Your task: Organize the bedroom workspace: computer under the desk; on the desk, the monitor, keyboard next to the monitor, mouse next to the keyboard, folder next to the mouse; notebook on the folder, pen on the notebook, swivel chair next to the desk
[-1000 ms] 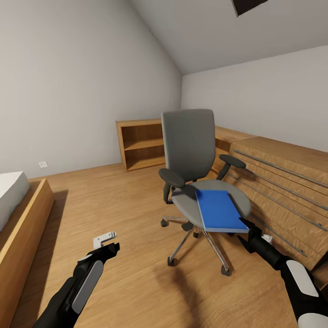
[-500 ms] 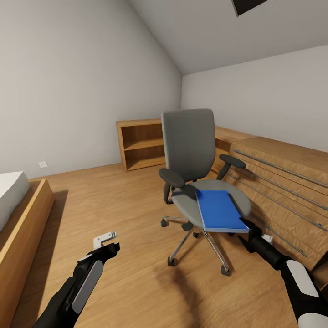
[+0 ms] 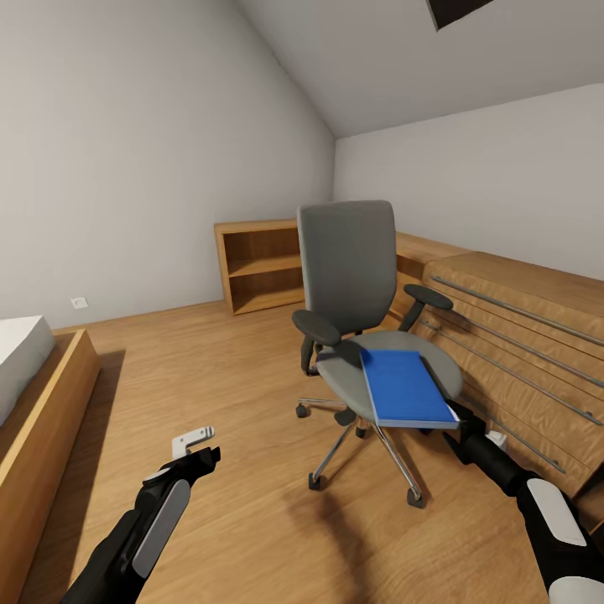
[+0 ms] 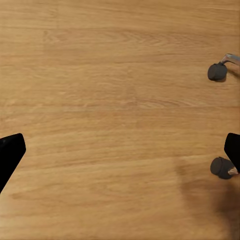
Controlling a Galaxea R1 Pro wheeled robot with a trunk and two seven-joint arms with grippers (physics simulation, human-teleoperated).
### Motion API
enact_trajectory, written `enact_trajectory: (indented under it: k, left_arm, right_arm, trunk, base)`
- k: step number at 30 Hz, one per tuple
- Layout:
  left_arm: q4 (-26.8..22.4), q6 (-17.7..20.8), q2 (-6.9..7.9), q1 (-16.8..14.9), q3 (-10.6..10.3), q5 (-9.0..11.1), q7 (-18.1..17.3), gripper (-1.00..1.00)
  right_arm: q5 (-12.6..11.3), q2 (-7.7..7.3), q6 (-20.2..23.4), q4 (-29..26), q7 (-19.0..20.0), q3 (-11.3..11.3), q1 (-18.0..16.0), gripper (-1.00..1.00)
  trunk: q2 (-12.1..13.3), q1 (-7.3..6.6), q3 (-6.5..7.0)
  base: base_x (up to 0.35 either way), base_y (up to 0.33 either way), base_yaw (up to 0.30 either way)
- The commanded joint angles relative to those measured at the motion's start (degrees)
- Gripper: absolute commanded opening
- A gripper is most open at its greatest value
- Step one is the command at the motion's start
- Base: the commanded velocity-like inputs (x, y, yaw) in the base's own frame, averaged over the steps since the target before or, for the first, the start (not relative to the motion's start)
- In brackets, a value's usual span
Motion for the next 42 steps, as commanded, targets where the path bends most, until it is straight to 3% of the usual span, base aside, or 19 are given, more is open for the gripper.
enact_trajectory:
  k: [1,5,6,15,19,28,33,42]
  left_arm:
    - [-0.1,0.1,0.06,0.0,-0.2,0.6,0.6,1.00]
    - [-0.1,0.1,0.08,0.0,-0.2,0.6,0.6,1.00]
    - [-0.1,0.1,0.08,0.0,-0.2,0.6,0.6,1.00]
    - [-0.1,0.1,0.10,0.0,-0.2,0.7,0.6,1.00]
    - [-0.1,0.1,0.10,0.0,-0.2,0.8,0.6,1.00]
    - [0.3,0.1,0.10,0.0,-0.1,0.9,0.7,1.00]
    - [4.3,0.0,0.08,0.0,-0.1,0.8,0.8,1.00]
    - [7.0,-0.2,0.05,0.0,0.0,0.8,0.5,1.00]
  right_arm:
    - [0.0,0.02,0.3,0.0,0.1,-0.2,0.0,1.00]
    - [0.0,0.01,0.4,0.0,0.1,-0.1,0.0,1.00]
    - [0.0,0.01,0.4,0.0,0.1,-0.1,0.0,-1.00]
    - [0.0,0.01,0.6,0.0,0.1,-0.1,0.0,-1.00]
    - [0.0,0.01,0.7,0.0,0.1,-0.1,0.0,-1.00]
    - [-0.1,0.01,0.7,-0.8,0.3,-0.1,0.0,-1.00]
    - [0.1,0.09,0.6,-3.5,0.5,-0.2,0.0,-1.00]
    - [0.1,0.02,0.5,-4.2,0.7,-0.3,0.0,-1.00]
  trunk:
    - [0.0,-0.01,-0.06]
    - [0.0,-0.01,-0.06]
    - [0.0,-0.01,-0.06]
    - [0.0,-0.01,-0.06]
    - [0.0,-0.12,0.83]
    - [3.6,-2.09,2.45]
    - [5.6,-3.19,3.34]
    - [9.3,-5.17,4.96]
  base:
    - [0.000,0.000,0.000]
    - [0.000,0.000,0.000]
    - [0.000,0.000,0.000]
    - [0.000,0.000,0.000]
    - [0.000,0.000,0.000]
    - [0.000,0.000,0.000]
    - [-0.002,0.000,0.000]
    - [-0.218,-0.008,0.000]
